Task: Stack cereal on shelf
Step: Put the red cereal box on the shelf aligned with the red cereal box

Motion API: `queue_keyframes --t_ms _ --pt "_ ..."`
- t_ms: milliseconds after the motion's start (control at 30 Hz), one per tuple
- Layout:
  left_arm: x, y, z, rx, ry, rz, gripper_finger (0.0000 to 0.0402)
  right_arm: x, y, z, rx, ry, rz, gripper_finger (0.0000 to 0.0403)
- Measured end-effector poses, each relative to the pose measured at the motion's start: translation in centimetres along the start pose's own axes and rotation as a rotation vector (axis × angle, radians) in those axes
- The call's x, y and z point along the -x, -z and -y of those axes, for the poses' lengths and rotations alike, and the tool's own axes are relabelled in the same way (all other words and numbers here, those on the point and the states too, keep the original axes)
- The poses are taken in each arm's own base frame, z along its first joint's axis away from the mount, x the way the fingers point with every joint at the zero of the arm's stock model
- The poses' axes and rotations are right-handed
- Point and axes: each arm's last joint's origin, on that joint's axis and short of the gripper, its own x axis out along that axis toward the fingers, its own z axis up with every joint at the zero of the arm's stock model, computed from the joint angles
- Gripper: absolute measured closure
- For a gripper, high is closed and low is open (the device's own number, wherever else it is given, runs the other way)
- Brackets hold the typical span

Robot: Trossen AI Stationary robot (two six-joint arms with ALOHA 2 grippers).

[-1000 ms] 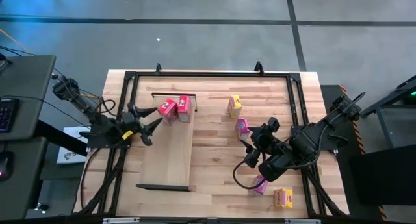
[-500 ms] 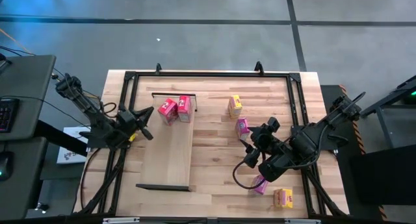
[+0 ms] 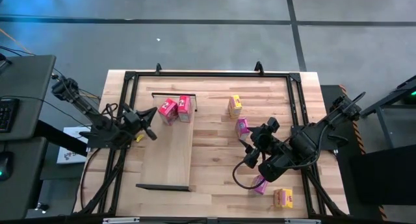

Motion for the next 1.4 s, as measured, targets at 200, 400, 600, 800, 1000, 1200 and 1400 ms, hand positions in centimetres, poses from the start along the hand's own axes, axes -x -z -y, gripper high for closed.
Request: queue_keyframes --t_ms 200,400,600,800,1000,1200,1400 --pt "-0.5 -0.1 -0.5 -0.005 -0.023 0.000 0.0401 0.0 0.0 0.0 -0.001 -0.001 0.000 0.0166" --pt "-0.5 0.6 -0.3 0.033 0.077 -0.013 0.0401 0.0 0.0 -0.1 -0.004 -0.003 0.001 0.0166" --pt "-0.5 1.2 -0.2 0.042 0.114 -0.033 0.0401 0.0 0.0 0.0 -0.004 -0.003 0.000 0.0166" --pt "-0.4 1.5 0.0 0.084 0.186 -0.058 0.0401 0.0 0.0 -0.1 -0.004 -0.006 -0.003 0.0166" --pt "-0.4 1.8 0.1 0.115 0.219 -0.078 0.0401 0.0 0.0 -0.1 0.000 -0.006 -0.004 0.0166" --pt "-0.3 1.9 0.3 0.156 0.292 -0.105 0.0401 0.0 0.0 -0.1 0.007 -0.006 -0.003 0.0166" --pt "-0.3 1.8 0.2 0.164 0.304 -0.107 0.0401 0.0 0.0 -0.1 0.013 -0.007 -0.003 0.0166"
